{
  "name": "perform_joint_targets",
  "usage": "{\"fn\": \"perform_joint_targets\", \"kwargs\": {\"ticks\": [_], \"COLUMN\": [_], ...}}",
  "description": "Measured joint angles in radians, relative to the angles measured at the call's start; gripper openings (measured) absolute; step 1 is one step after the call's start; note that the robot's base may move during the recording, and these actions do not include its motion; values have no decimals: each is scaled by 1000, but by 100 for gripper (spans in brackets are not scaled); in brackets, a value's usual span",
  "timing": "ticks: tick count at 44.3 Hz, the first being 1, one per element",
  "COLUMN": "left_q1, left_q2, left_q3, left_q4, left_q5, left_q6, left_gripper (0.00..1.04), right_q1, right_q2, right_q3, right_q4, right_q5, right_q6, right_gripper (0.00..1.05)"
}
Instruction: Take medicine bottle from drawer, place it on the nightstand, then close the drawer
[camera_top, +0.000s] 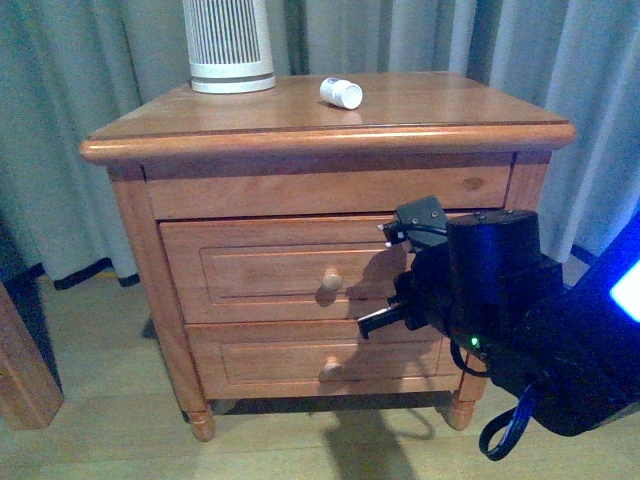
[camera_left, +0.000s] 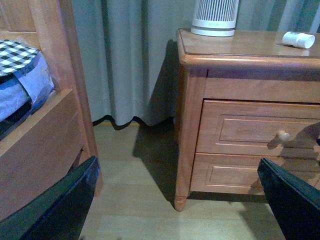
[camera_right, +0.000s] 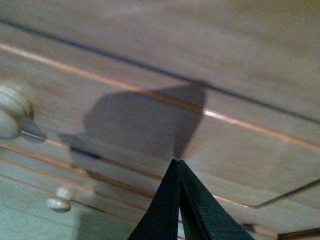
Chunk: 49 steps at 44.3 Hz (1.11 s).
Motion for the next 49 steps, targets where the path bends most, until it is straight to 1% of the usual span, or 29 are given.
{"fn": "perform_joint_targets", "kwargs": {"ticks": [9,17,27,34,40,42,43,44,45,47,48,49], "left_q1": [0,0,0,0,0,0,0,0,0,0,0,0], "left_q2": [0,0,0,0,0,0,0,0,0,0,0,0], "left_q3": [0,0,0,0,0,0,0,0,0,0,0,0], "left_q4": [0,0,0,0,0,0,0,0,0,0,0,0], "left_q5": [0,0,0,0,0,0,0,0,0,0,0,0], "left_q6": [0,0,0,0,0,0,0,0,0,0,0,0], "left_gripper": [98,98,98,98,98,98,98,98,98,98,98,98], "right_q1": [-14,-24,-45,-101,-150,-163,-167,-166,-166,-160,-153,-143], "right_q2": [-129,-271,-504,-814,-1082,-1157,-1231,-1279,-1324,-1410,-1488,-1579], "right_q3": [-101,-224,-421,-622,-782,-822,-860,-906,-964,-1059,-1105,-1141], "right_q4": [34,26,-55,-204,-305,-343,-385,-351,-262,-142,-152,-205], "right_q5": [-5,-23,-47,-86,-123,-125,-117,-83,-47,-13,7,16], "right_q6": [46,102,212,355,436,452,456,430,394,308,269,241], "right_gripper": [3,3,3,3,24,30,36,35,30,21,16,10]}}
